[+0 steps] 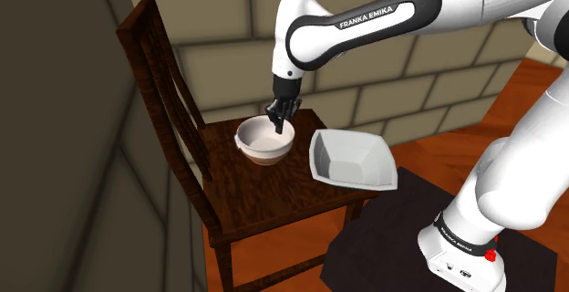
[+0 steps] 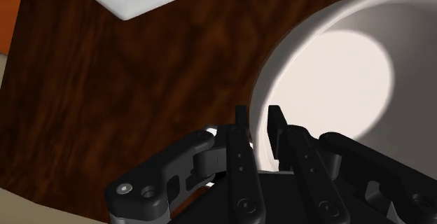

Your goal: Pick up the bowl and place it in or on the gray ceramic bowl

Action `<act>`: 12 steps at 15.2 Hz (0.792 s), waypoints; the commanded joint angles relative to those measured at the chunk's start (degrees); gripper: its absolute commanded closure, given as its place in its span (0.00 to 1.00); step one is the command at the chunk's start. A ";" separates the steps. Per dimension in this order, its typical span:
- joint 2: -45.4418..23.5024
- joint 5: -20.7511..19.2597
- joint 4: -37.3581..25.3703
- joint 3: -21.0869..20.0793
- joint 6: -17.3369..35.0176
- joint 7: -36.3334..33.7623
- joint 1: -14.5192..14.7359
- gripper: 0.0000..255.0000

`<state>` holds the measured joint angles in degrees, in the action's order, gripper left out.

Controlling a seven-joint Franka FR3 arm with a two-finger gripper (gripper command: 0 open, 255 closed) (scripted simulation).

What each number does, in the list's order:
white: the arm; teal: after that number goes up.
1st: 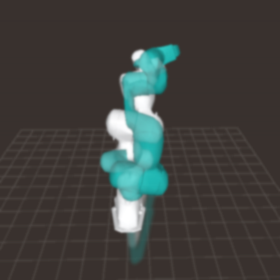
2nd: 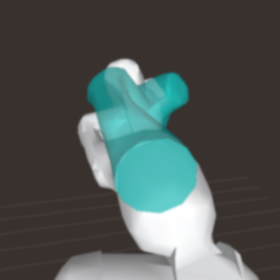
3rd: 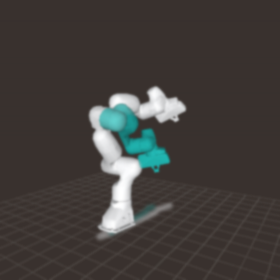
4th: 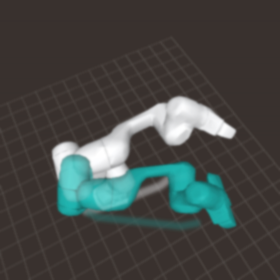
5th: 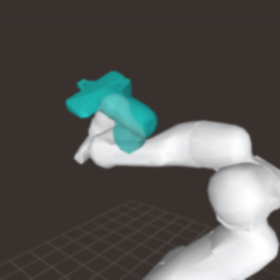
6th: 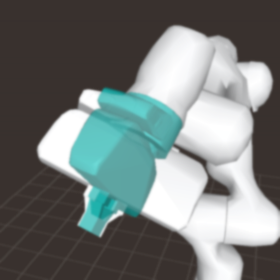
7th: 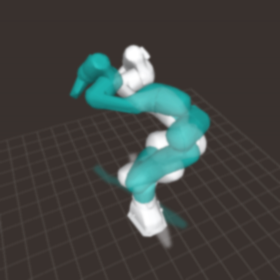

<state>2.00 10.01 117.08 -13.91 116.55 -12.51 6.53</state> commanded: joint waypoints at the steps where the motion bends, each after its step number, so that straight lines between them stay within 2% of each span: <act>1: 0.35 -0.03 -1.17 0.00 -1.48 -0.25 0.00 1.00; 12: 1.71 -0.24 -8.14 0.25 -9.74 -1.21 -0.19 1.00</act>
<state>3.75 9.82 109.74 -13.65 107.55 -13.57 6.33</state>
